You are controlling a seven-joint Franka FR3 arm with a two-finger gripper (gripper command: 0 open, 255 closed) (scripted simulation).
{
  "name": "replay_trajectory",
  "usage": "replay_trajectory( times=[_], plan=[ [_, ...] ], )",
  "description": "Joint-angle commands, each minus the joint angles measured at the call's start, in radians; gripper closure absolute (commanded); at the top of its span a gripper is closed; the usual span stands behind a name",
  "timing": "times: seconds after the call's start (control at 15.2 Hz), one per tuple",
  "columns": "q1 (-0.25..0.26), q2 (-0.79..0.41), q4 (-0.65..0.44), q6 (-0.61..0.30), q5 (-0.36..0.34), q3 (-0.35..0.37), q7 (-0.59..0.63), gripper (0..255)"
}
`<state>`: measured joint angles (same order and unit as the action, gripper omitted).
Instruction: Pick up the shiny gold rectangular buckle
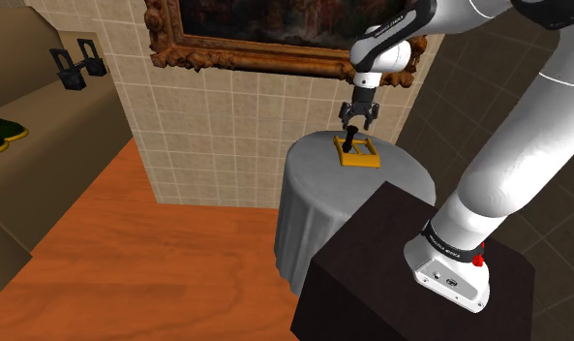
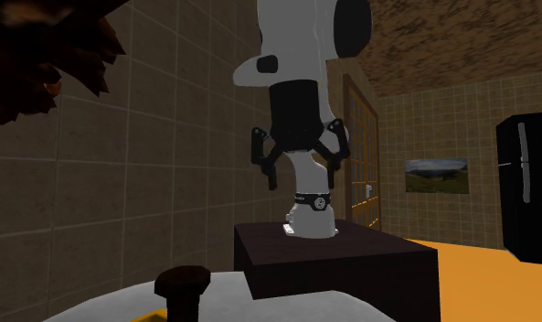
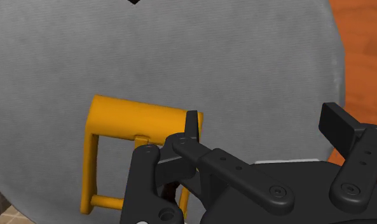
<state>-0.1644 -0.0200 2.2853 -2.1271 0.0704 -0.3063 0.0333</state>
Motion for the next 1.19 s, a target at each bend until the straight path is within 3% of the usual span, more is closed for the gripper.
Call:
replay_trajectory(
  times=[0.0, 0.53, 1.12],
  plan=[
    [-0.015, -0.073, -0.041, -0.023, 0.016, -0.013, -0.013, 0],
    [-0.097, -0.354, -0.218, -0.09, 0.093, -0.042, -0.061, 0],
    [-0.208, -0.633, -0.455, -0.101, 0.16, -0.046, -0.079, 0]
  ],
)
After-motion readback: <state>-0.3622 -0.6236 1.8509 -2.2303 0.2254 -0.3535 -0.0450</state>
